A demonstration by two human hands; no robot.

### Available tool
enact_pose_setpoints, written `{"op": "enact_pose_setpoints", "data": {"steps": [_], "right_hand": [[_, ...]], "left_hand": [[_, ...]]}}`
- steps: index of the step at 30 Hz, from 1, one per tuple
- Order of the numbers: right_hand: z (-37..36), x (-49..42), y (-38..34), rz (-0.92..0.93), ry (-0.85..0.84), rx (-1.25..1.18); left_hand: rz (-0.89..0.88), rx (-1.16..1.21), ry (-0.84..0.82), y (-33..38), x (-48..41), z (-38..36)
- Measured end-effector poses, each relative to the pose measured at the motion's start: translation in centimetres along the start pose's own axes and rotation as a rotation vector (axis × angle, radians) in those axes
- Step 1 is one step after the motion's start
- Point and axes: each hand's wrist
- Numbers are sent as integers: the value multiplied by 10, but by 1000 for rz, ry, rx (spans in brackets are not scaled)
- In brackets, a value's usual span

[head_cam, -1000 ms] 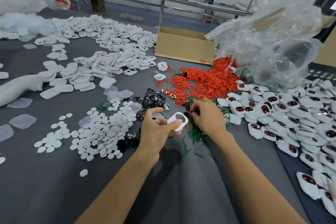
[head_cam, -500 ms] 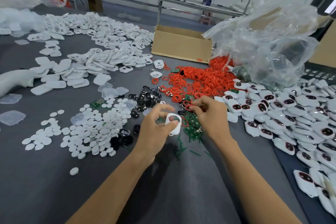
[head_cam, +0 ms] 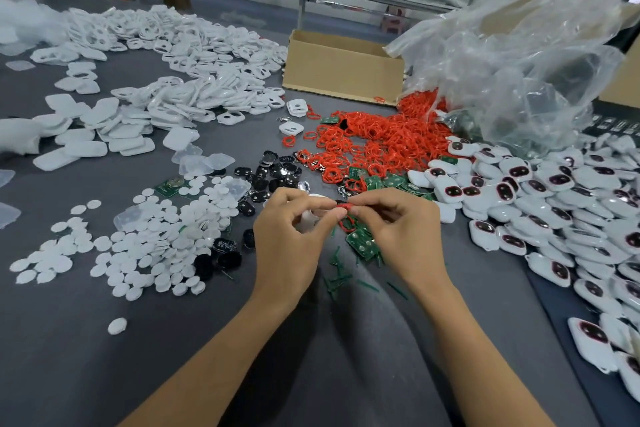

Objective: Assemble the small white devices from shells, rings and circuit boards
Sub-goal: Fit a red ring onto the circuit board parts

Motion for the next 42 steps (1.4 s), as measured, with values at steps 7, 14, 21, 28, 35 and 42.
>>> {"op": "enact_pose_setpoints", "data": {"steps": [7,14,21,28,35,42], "right_hand": [[-1,6,-4,-12,-76,-33],[-1,7,-5,-138,-104,-168],[-3,8,-5,-190,-113,-196],[-4,8,-5,-180,-142,-250],[-4,7,-3,-164,-68,-288],[-3,10,-5,-28,-122,-295]], "left_hand": [[-112,-89,27,-3,0,0],[-205,-118,0,-5,1,-1],[-192,-134,-19,-5,-1,-2],[-134,-99,8,-6,-2,-2],[212,115,-31,-9,-4,-5],[531,416,-117,-7,-10,-1]]}}
Point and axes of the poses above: each hand's wrist, its own x-axis away from the middle knuckle, its own z-axis out of the back of the hand, y = z × x, and after that the axes turned 9 degrees about y, right-handed
